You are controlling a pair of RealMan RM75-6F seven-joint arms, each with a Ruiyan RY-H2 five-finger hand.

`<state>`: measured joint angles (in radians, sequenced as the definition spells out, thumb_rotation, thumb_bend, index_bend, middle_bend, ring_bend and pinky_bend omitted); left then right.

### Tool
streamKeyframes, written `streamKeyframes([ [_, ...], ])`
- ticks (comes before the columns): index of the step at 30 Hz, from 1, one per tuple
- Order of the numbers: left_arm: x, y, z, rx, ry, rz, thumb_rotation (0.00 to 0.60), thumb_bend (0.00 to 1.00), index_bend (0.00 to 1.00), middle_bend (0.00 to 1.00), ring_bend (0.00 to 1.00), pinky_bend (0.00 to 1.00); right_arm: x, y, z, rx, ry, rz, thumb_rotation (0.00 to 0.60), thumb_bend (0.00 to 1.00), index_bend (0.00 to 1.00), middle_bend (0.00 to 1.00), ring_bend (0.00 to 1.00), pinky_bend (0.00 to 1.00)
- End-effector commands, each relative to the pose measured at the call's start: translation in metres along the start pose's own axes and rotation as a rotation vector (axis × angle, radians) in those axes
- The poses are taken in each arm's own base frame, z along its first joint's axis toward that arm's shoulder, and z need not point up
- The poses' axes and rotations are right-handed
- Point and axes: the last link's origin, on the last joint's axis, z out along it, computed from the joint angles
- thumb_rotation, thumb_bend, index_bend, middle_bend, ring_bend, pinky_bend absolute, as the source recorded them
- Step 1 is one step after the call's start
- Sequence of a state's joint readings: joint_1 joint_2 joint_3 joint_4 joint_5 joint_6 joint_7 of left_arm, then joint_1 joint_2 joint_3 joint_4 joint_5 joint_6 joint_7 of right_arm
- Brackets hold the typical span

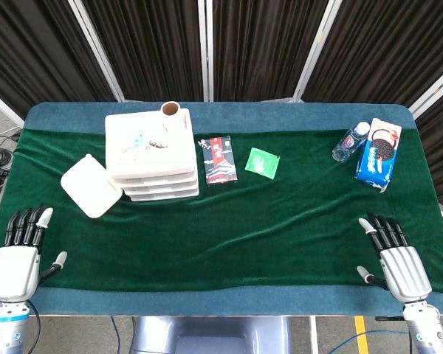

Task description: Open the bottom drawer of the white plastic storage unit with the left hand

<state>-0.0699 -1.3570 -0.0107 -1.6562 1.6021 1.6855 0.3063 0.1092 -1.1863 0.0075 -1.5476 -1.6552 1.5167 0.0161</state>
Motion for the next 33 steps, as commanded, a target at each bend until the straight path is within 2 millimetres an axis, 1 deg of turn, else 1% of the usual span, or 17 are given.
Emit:
streamKeyframes([
  [1, -0.001, 0.000, 0.001, 0.003, -0.004, 0.002, 0.600, 0.26, 0.00, 0.00, 0.00, 0.00, 0.000, 0.000, 0.000, -0.001, 0.002, 0.001, 0.600, 0.09, 0.01, 0.00, 0.00, 0.00],
  [9, -0.004, 0.002, 0.003, 0.000, -0.022, -0.034, 0.600, 0.28, 0.00, 0.00, 0.00, 0.00, 0.002, -0.001, 0.000, 0.003, 0.008, 0.008, 0.600, 0.09, 0.01, 0.00, 0.00, 0.00],
  [10, -0.004, 0.002, 0.004, -0.002, -0.020, -0.045, 0.600, 0.28, 0.00, 0.01, 0.01, 0.02, 0.002, -0.001, 0.000, 0.002, 0.008, 0.008, 0.600, 0.09, 0.01, 0.00, 0.00, 0.00],
  [11, -0.004, 0.004, 0.005, -0.002, -0.012, -0.068, 0.600, 0.30, 0.00, 0.12, 0.10, 0.13, 0.002, -0.001, 0.000, 0.001, 0.007, 0.009, 0.600, 0.09, 0.01, 0.00, 0.00, 0.00],
  [12, -0.003, 0.005, 0.007, 0.001, 0.013, -0.095, 0.600, 0.32, 0.00, 0.27, 0.23, 0.28, 0.002, 0.000, 0.000, 0.000, 0.007, 0.009, 0.600, 0.09, 0.01, 0.00, 0.00, 0.00],
  [13, -0.004, 0.010, 0.010, -0.005, 0.041, -0.167, 0.600, 0.34, 0.00, 0.46, 0.39, 0.44, 0.003, 0.000, 0.001, -0.004, 0.006, 0.012, 0.600, 0.09, 0.01, 0.00, 0.00, 0.00],
  [14, -0.009, 0.017, 0.013, -0.008, 0.029, -0.293, 0.600, 0.36, 0.00, 0.57, 0.47, 0.51, 0.003, 0.000, 0.001, -0.006, 0.009, 0.016, 0.600, 0.09, 0.01, 0.00, 0.00, 0.00],
  [15, -0.013, 0.017, 0.015, -0.013, 0.014, -0.348, 0.600, 0.40, 0.00, 0.67, 0.56, 0.57, 0.004, 0.000, 0.000, -0.005, 0.010, 0.018, 0.600, 0.09, 0.01, 0.00, 0.00, 0.00],
  [16, -0.016, 0.018, 0.017, -0.018, -0.001, -0.388, 0.600, 0.45, 0.00, 0.74, 0.62, 0.63, 0.004, 0.000, 0.000, -0.004, 0.010, 0.020, 0.600, 0.09, 0.01, 0.00, 0.00, 0.00],
  [18, -0.025, 0.027, 0.022, -0.026, -0.108, -0.561, 0.600, 0.54, 0.00, 0.82, 0.69, 0.68, 0.005, -0.001, -0.001, 0.001, 0.012, 0.023, 0.600, 0.09, 0.01, 0.00, 0.00, 0.00],
  [19, -0.027, 0.030, 0.025, -0.034, -0.160, -0.621, 0.600, 0.57, 0.00, 0.83, 0.71, 0.70, 0.006, -0.001, -0.001, 0.002, 0.012, 0.023, 0.600, 0.09, 0.01, 0.00, 0.00, 0.00],
  [22, -0.035, 0.040, 0.039, -0.062, -0.324, -0.776, 0.600, 0.62, 0.00, 0.84, 0.73, 0.72, 0.007, -0.002, -0.003, 0.006, 0.015, 0.029, 0.600, 0.09, 0.01, 0.00, 0.00, 0.00],
  [25, -0.047, 0.050, 0.049, -0.068, -0.455, -0.867, 0.600, 0.66, 0.00, 0.85, 0.74, 0.73, 0.009, -0.003, -0.004, 0.011, 0.022, 0.035, 0.600, 0.09, 0.03, 0.00, 0.00, 0.00],
  [29, -0.059, 0.058, 0.063, -0.074, -0.500, -0.895, 0.600, 0.72, 0.00, 0.85, 0.75, 0.74, 0.011, -0.002, -0.004, 0.011, 0.027, 0.043, 0.600, 0.09, 0.03, 0.00, 0.00, 0.00],
  [30, -0.065, 0.064, 0.067, -0.074, -0.521, -0.903, 0.600, 0.73, 0.00, 0.86, 0.76, 0.74, 0.011, -0.002, -0.004, 0.010, 0.028, 0.045, 0.600, 0.09, 0.03, 0.00, 0.00, 0.00],
  [33, -0.074, 0.072, 0.075, -0.068, -0.551, -0.914, 0.600, 0.76, 0.00, 0.86, 0.76, 0.74, 0.011, -0.002, -0.004, 0.010, 0.026, 0.047, 0.600, 0.09, 0.03, 0.00, 0.00, 0.00],
])
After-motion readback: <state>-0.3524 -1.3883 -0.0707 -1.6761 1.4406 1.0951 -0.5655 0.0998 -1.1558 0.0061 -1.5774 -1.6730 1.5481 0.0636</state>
